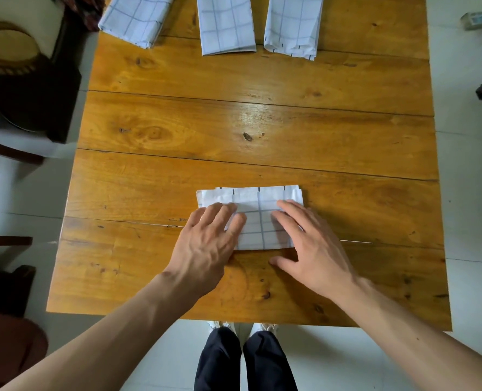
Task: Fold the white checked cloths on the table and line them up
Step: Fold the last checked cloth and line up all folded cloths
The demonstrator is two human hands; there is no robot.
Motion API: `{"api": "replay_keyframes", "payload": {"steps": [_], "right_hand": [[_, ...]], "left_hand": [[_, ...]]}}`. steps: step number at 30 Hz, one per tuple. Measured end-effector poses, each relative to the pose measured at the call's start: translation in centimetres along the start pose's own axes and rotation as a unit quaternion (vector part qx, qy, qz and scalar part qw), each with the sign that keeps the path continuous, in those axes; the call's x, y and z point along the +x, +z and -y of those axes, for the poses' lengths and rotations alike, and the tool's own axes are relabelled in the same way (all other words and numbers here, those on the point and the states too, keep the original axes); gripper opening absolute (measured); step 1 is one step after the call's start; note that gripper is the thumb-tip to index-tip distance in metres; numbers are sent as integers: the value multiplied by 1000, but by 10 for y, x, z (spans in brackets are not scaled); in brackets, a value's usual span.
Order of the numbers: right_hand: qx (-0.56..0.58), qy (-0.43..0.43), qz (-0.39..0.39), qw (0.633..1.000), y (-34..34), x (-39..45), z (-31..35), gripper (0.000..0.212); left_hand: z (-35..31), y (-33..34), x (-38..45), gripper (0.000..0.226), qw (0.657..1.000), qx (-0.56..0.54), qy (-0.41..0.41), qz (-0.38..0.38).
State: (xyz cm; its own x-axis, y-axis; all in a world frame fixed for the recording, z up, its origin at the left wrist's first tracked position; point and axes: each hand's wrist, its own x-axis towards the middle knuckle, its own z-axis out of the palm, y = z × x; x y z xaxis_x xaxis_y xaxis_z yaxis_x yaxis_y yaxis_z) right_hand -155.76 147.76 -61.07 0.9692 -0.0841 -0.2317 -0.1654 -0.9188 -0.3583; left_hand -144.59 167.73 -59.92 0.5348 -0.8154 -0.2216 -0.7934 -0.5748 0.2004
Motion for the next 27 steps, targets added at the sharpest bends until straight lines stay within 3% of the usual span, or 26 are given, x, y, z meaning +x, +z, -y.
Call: {"api": "replay_keyframes", "payload": {"steps": [7, 15, 20, 27], "right_hand": [[-14, -1, -27, 1000, -2, 7, 3, 67], [27, -12, -116, 993, -20, 11, 7, 12], [101, 12, -90, 991, -68, 6, 21, 6], [155, -13, -117, 981, -161, -2, 48, 11]], "left_hand": [[-1, 1, 5, 23, 996, -29, 3, -90], [0, -29, 3, 13, 989, -77, -36, -125], [0, -72, -5, 19, 986, -97, -50, -128], [-9, -164, -23, 21, 979, -111, -44, -163]]}}
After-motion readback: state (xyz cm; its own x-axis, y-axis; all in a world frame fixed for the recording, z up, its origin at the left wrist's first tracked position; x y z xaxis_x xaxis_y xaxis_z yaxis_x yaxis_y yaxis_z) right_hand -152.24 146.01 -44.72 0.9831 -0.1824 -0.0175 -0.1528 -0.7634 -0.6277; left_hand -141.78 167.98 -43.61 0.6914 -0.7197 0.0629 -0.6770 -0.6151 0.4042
